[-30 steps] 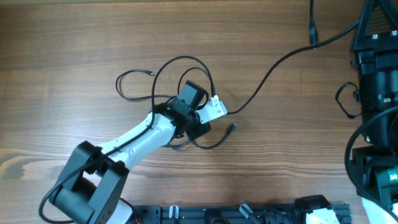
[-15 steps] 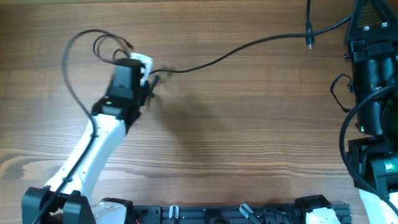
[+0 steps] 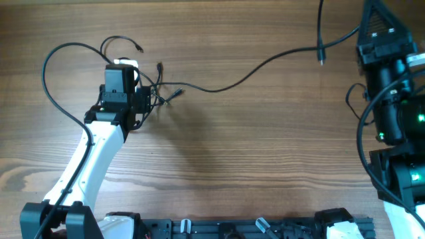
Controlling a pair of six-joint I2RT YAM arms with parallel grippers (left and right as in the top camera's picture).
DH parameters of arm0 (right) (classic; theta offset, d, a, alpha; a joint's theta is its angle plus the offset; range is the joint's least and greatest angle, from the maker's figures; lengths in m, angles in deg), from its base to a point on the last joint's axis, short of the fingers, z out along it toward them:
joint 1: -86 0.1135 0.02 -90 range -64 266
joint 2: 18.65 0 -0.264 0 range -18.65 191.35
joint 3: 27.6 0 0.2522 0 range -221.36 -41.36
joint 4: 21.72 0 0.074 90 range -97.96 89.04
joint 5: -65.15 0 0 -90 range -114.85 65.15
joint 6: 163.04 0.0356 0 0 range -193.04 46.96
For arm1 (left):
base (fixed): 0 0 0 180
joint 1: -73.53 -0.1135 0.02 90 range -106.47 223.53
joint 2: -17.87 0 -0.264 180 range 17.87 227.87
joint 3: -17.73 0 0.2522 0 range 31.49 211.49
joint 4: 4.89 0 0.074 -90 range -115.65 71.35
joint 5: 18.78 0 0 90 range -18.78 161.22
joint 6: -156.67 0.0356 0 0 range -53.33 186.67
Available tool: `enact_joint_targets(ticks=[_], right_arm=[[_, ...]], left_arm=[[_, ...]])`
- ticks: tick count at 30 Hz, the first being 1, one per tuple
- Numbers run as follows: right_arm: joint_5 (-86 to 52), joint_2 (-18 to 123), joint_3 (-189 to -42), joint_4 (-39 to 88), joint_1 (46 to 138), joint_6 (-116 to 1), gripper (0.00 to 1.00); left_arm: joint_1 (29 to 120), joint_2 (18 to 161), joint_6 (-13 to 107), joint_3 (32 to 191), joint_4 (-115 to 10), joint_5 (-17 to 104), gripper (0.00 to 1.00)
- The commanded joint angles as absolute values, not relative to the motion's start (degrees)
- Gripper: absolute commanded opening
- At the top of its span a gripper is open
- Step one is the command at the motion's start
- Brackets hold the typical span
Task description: Untangle cables
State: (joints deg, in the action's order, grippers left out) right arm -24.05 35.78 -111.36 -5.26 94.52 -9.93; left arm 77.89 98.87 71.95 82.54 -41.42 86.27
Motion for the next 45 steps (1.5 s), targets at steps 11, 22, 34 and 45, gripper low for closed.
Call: enact_joint_targets(ticks=[11, 22, 34, 45], right_arm=[[-20.57, 43.67, -112.56, 13.21, 94.12, -22.89, 0.04], [-19.46, 47.52, -112.56, 13.32, 94.12, -27.13, 0.04], [-19.20, 47.48, -112.56, 11.74, 94.12, -27.98, 0.04], [-18.80, 47.48, -112.56, 9.62, 94.12, -26.36, 0.04]], left_arm=[[77.43, 98.14, 67.03, 82.83, -47.69, 75.84, 0.94], [77.43, 98.10, 67.06, 82.83, -49.77, 73.83, 1.00], [77.43, 88.68, 67.93, 82.85, -48.26, 75.80, 1.00], [77.62, 83.63, 80.21, 82.83, -45.83, 57.99, 1.00]])
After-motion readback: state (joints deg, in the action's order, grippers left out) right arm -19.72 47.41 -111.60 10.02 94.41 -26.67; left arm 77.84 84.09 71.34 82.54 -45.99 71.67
